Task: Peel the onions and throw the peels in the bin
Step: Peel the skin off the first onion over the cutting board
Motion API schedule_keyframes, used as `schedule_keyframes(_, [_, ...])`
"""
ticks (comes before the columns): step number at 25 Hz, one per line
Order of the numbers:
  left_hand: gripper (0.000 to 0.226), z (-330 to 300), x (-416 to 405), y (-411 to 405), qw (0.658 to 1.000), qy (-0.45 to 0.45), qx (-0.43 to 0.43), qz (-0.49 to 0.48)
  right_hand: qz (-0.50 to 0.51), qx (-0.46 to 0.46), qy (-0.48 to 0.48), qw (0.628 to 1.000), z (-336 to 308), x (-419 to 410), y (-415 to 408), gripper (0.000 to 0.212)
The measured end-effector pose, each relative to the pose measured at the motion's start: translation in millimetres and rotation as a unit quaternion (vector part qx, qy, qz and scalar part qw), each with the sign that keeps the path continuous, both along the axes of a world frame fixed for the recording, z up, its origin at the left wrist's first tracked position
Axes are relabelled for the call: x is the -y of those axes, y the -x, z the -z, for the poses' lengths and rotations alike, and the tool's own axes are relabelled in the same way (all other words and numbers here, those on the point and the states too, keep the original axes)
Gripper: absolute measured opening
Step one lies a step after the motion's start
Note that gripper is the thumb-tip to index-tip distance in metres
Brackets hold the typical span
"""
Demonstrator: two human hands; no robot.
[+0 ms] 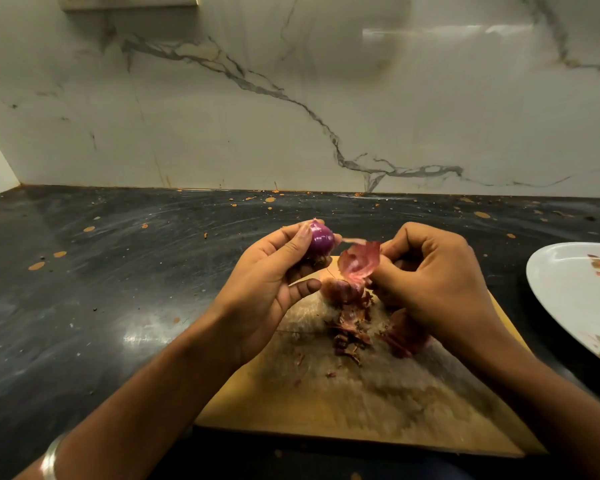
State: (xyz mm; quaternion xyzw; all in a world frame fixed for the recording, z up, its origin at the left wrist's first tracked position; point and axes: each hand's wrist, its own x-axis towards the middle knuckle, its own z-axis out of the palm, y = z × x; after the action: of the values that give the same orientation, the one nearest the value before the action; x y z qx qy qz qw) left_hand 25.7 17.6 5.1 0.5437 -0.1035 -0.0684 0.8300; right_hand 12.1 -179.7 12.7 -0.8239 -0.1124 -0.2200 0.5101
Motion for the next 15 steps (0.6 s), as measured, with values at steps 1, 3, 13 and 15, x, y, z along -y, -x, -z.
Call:
schedule_keyframes(1, [0.040,0.1,-0.4,-1.0,1.000,0.005,-0.002,-0.008,0.003,0.001,0.024,1.000,-0.7,-0.1,-0.1,0.020])
schedule_keyframes(3, [0.041,-0.1,-1.3,-2.2,1.000,0.008,-0.007,-0.019,-0.003,0.005,0.072,0.997,-3.5,0.1,0.5,0.016])
schedule_keyframes(13, [0.049,-2.0,-2.5,-2.2,0.999,0.017,-0.021,-0.027,-0.119,-0.014,0.161,0.980,-12.7,1.2,8.1,0.025])
schedule_keyframes(15, [0.049,-2.2,-2.6,-1.9,0.999,0.018,-0.023,-0.027,-0.111,-0.006,0.136,0.984,-12.8,1.7,8.0,0.026])
